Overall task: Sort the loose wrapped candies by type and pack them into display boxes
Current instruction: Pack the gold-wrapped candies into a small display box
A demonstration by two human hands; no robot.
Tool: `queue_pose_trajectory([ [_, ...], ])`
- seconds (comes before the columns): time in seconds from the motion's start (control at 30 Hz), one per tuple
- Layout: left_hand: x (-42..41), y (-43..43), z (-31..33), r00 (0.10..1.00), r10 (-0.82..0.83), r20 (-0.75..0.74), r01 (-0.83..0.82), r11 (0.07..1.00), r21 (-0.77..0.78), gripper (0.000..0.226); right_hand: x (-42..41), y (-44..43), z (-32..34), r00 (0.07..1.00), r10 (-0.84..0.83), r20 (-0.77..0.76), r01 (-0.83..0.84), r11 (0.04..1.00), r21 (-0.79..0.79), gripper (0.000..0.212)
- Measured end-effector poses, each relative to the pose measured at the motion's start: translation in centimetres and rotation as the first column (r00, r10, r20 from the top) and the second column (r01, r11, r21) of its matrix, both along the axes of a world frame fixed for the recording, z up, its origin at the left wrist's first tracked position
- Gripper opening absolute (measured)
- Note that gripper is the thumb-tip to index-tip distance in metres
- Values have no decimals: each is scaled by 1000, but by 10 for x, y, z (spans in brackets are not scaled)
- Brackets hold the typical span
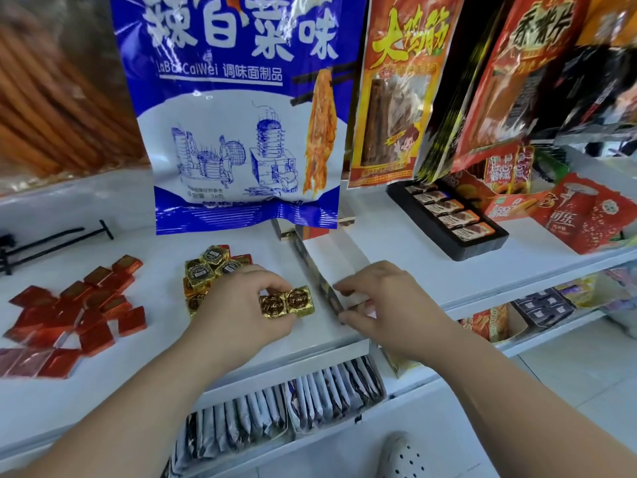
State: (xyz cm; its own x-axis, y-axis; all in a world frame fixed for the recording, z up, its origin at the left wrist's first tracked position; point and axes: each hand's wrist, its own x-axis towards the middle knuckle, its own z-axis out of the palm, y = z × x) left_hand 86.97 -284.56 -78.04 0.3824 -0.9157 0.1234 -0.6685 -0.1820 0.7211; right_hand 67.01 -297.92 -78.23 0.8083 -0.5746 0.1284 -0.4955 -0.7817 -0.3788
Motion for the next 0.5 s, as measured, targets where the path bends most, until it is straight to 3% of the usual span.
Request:
queue_pose_trajectory([
  [0.17, -10, -5, 7, 998, -59, -26, 58, 997, -48, 28, 1, 6, 18, 987, 35, 157, -51, 994, 99, 57],
  [0.3, -20, -11, 8, 994, -109, -33, 107, 992, -60, 29, 2, 6, 14, 979, 46, 199, -101, 957, 271, 48],
  [0.5, -24, -18, 1, 979, -59, -193, 48, 997, -61, 42, -7, -6, 21, 963, -44, 267, -34, 959, 280, 41],
])
